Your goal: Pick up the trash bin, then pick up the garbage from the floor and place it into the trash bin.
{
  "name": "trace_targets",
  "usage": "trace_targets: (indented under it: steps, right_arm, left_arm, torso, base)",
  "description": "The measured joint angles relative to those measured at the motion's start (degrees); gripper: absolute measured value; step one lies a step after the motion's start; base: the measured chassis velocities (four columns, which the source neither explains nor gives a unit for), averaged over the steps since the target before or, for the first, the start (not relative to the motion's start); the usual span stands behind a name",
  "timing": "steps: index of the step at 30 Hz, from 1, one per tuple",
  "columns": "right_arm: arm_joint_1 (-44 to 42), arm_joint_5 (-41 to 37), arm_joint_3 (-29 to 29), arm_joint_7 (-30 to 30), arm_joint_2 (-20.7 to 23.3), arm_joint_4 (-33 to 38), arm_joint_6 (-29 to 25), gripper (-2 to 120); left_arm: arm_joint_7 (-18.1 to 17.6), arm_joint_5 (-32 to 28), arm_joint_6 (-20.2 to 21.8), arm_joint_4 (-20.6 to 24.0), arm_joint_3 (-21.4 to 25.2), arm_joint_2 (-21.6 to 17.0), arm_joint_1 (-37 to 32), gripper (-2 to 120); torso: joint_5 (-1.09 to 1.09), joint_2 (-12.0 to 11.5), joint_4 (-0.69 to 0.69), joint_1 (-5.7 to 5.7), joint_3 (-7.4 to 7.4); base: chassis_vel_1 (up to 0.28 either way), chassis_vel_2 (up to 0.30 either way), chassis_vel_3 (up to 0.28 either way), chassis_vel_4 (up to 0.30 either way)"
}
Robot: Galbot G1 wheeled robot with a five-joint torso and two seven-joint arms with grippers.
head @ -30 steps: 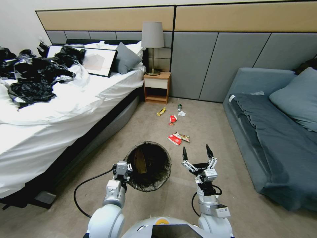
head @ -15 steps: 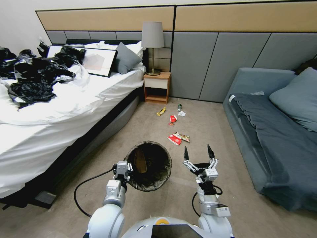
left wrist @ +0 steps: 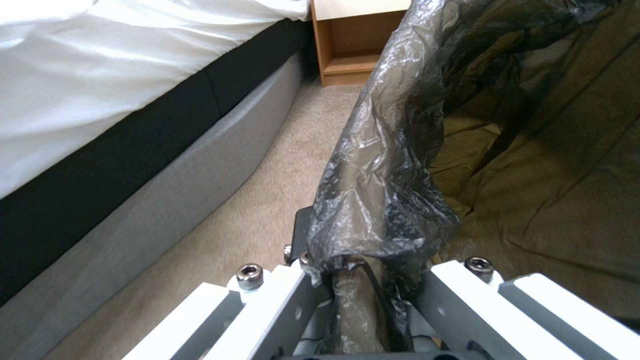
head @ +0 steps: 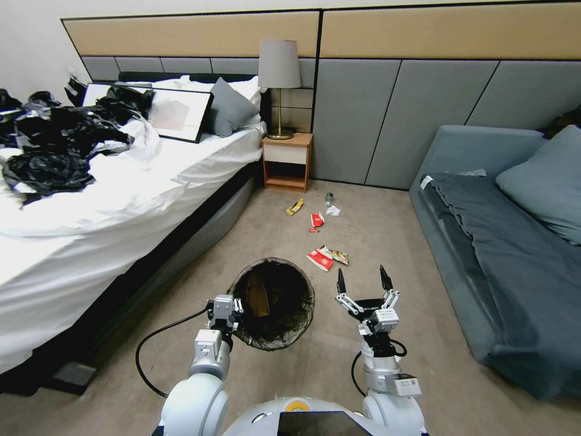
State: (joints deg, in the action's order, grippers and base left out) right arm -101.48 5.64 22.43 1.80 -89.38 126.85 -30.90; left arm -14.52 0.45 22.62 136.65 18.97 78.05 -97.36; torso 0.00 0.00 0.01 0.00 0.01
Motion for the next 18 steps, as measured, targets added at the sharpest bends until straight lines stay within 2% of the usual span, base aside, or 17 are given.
trace_targets:
  steps: [18]
  right_arm:
    - [-0.18, 0.17, 0.00, -0.20, 0.02, -0.01, -0.20, 100]
  left_arm:
    - [-0.11, -0.01, 0.03, 0.19, -0.01, 0.00, -0.31, 2]
  torso:
    - [0.00, 0.00, -0.02, 0.00, 0.00]
  base:
    - [-0.139, 0.146, 0.150, -0.149]
